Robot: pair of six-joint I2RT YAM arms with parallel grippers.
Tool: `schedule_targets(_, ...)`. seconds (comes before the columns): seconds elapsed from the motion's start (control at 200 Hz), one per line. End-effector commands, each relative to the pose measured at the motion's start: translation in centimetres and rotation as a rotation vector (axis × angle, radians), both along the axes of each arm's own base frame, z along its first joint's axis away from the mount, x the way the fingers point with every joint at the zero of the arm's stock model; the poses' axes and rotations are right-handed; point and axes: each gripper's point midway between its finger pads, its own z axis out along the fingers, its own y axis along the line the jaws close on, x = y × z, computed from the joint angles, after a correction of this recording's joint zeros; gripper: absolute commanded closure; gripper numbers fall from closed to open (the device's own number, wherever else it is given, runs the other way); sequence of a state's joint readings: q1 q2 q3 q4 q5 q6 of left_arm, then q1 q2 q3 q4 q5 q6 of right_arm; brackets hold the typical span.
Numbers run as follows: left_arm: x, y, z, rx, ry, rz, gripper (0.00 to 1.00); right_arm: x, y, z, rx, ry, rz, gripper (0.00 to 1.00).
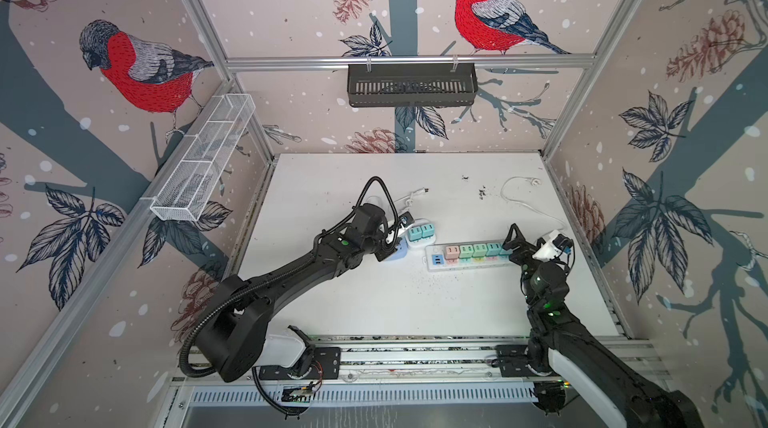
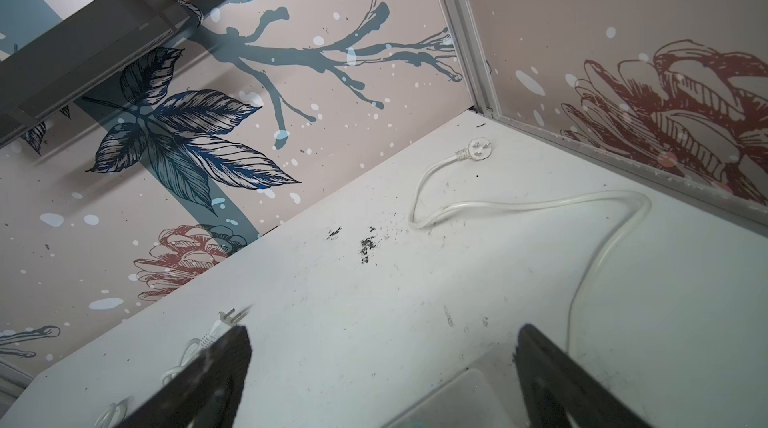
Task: Insert the plug
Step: 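Carry the green adapter with the left gripper over the light-blue power cube, then press the green adapter down into the light-blue cube's socket with the left gripper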
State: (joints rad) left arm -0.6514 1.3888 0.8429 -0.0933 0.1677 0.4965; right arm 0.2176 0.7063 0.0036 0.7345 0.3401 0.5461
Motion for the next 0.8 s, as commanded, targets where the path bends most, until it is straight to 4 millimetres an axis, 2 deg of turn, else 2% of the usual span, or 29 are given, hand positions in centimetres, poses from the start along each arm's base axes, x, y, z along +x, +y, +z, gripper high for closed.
schedule_targets(0.0, -0.7, -0.7, -0.8, 0.047, 0.030, -0.109, 1.00, -0.2, 0.2, -0.7, -0.004, 0.012, 0.018, 0.00)
schedule_targets(0.22, 0.4, -0.3, -2.9, 0.152, 0.099, -0.090, 1.00, -0.1, 0.5, -0.7, -0.008, 0.014, 0.032, 0.00)
schedule_targets(0.405, 1.0, -0.2, -3.5, 0.157, 0.104, -0.088, 1.00, -0.1, 0.6, -0.7, -0.009, 0.013, 0.036, 0.00)
schedule_targets(0.53, 0.4, -0.1, -4.6, 0.171, 0.147, -0.103, 1.00, -0.1, 0.6, -0.7, -0.008, 0.013, 0.036, 0.00)
schedule_targets(0.795, 0.7, 0.8, -6.1, 0.209, 0.181, -0.063, 1.00, -0.1, 0.5, -0.8, -0.010, 0.015, 0.035, 0.00)
